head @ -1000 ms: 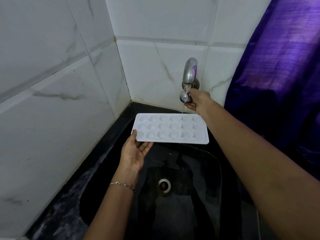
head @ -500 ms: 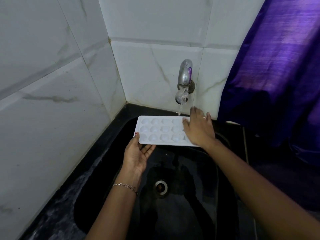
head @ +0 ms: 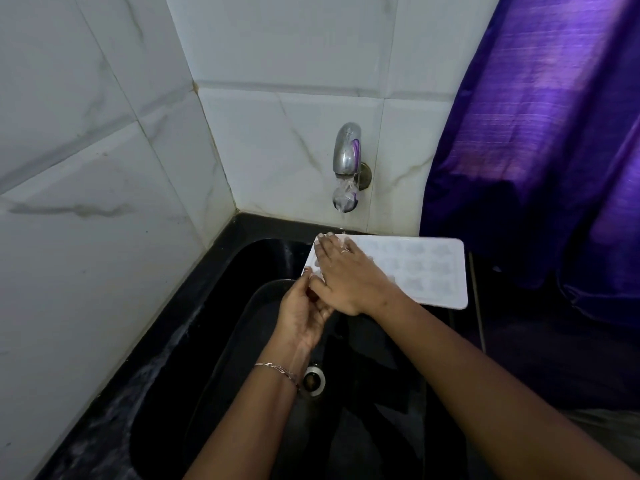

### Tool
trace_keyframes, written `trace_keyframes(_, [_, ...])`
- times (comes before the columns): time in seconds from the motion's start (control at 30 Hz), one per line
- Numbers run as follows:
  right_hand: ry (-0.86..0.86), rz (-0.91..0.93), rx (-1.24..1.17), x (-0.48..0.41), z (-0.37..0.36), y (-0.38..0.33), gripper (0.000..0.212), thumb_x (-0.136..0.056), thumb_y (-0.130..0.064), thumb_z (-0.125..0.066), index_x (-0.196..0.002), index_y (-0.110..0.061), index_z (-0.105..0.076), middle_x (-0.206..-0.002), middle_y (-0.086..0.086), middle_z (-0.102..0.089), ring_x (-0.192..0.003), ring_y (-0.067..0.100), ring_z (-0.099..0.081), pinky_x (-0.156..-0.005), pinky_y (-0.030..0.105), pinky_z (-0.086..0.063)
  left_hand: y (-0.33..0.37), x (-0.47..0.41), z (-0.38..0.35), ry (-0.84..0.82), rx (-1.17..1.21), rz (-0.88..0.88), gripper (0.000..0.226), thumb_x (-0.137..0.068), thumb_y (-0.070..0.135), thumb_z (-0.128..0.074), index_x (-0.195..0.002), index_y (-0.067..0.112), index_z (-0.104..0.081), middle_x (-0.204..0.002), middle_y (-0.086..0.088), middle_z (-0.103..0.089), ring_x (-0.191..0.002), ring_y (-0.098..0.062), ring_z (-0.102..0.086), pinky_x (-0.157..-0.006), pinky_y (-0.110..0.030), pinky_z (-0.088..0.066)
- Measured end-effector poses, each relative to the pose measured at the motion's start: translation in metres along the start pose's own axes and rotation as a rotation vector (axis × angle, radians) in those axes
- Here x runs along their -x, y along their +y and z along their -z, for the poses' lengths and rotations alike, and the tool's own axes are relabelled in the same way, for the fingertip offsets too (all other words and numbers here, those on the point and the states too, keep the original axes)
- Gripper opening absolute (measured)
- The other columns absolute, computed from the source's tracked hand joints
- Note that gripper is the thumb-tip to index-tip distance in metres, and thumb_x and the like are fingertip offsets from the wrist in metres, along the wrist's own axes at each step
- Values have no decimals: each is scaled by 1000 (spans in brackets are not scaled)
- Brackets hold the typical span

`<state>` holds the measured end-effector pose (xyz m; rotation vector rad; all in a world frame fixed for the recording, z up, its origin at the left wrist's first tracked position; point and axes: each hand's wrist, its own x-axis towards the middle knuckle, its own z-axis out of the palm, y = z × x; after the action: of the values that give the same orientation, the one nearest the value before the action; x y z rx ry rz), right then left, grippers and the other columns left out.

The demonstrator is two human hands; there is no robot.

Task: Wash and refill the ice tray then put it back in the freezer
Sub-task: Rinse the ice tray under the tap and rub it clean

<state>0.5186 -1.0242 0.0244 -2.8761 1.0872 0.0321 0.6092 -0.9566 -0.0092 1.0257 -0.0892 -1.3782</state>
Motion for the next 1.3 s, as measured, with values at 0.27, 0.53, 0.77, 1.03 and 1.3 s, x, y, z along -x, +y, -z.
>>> trace_keyframes(0.27, [60,175,-44,34,-5,-9,67,-93,-41,-18,-154,-12,-13,-163,4,-6,-150,16,-1,-121,35,1,13,-3,7,-30,75,-23,38,-97,29,-51,-120,0,-60,-118,-18,-66,-98,-27,-67,-91,-39,-53])
trace_keyframes(0.53, [123,12,-79,93,-16,28,69,-88,-38,-19,-155,-17,-14,-161,-2,-13,-149,13,-10,-120,28,-2,31,-4,32,143,60,-112,22,-97,29,-52,-104,10,-60,-98,-13,-69,-87,-28,-67,-65,-37,-60])
trace_keyframes(0.77, [131,-304,-57,59,-3,24,89,-83,-55,-1,-152,-1,-10,-161,15,-9,-149,23,-5,-121,37,1,30,2,32,187,11,-147,18,-96,25,-55,-103,9,-61,-94,-12,-69,-83,-25,-69,-57,-31,-59])
trace_keyframes(1.03, [-29,58,-84,2,11,-19,68,-99,-39,-27,-154,-5,-5,-162,10,1,-149,18,2,-121,36,2,19,5,8,79,-68,-100,19,-96,24,-55,-95,9,-67,-78,-7,-71,-61,-15,-70,-53,-25,-57])
trace_keyframes(1.3, [123,-145,-106,19,0,30,68,-100,-47,-21,-154,-10,-3,-163,7,-4,-149,17,-2,-120,32,-3,43,0,35,205,61,-240,18,-97,25,-53,-101,9,-61,-94,-12,-69,-80,-25,-69,-55,-31,-59])
